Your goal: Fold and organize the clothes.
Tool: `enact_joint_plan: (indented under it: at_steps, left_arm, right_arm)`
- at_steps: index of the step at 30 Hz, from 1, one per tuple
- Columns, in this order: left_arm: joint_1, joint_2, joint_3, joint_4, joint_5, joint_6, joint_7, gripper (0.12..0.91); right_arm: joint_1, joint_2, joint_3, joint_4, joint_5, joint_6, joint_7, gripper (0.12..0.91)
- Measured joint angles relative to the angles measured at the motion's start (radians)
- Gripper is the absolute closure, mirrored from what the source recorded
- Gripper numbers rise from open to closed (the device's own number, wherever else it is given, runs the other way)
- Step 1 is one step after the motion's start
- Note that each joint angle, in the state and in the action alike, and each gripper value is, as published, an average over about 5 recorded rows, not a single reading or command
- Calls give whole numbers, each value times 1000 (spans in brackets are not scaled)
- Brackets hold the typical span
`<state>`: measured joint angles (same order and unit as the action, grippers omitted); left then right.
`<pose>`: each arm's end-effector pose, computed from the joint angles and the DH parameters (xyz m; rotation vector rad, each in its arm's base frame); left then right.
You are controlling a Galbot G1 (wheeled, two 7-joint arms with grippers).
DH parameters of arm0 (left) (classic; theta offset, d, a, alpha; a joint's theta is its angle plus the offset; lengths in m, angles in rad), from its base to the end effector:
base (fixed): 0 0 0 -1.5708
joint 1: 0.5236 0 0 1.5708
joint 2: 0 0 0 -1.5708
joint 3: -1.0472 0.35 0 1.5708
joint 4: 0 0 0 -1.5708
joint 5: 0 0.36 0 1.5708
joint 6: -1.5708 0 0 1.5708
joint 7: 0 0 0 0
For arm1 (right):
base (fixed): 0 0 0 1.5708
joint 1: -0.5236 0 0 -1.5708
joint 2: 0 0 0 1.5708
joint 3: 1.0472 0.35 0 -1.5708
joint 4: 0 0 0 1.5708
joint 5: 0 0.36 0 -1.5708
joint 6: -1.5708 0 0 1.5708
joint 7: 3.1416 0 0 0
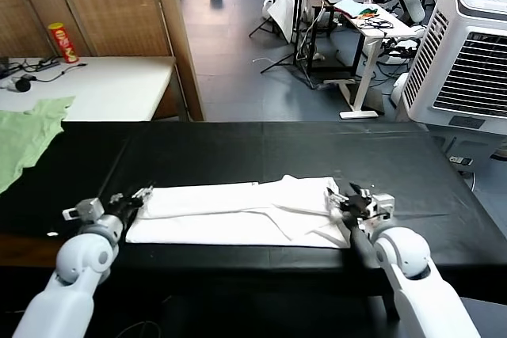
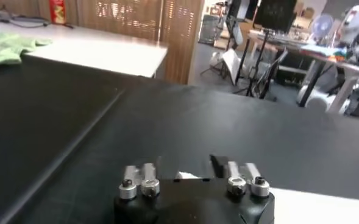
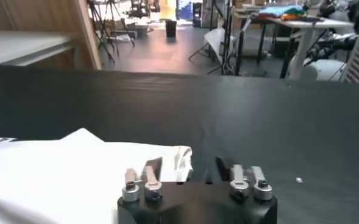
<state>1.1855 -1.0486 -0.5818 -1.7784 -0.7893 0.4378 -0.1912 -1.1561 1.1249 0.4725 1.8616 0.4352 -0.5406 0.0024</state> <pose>0.3168 0.1553 -0.2751 0.0956 -2.7315 0.2909 0.3174 -0.0905 -0.2663 0.2266 -2.7256 0.0556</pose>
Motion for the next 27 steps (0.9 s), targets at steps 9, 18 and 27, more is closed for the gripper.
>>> enact_joint_plan:
  at_steps: [9, 18, 27]
  left_arm:
    - [122, -42, -21, -72, 40, -15, 18, 232]
    - [174, -74, -16, -77, 102, -35, 35, 282]
    - [181, -87, 10, -68, 218, -53, 49, 743]
  right_arm:
    - [-70, -4, 44, 113, 19, -3, 3, 227]
    - [-80, -7, 65, 146, 26, -3, 5, 227]
    - [-79, 0, 68, 145, 13, 4, 3, 227]
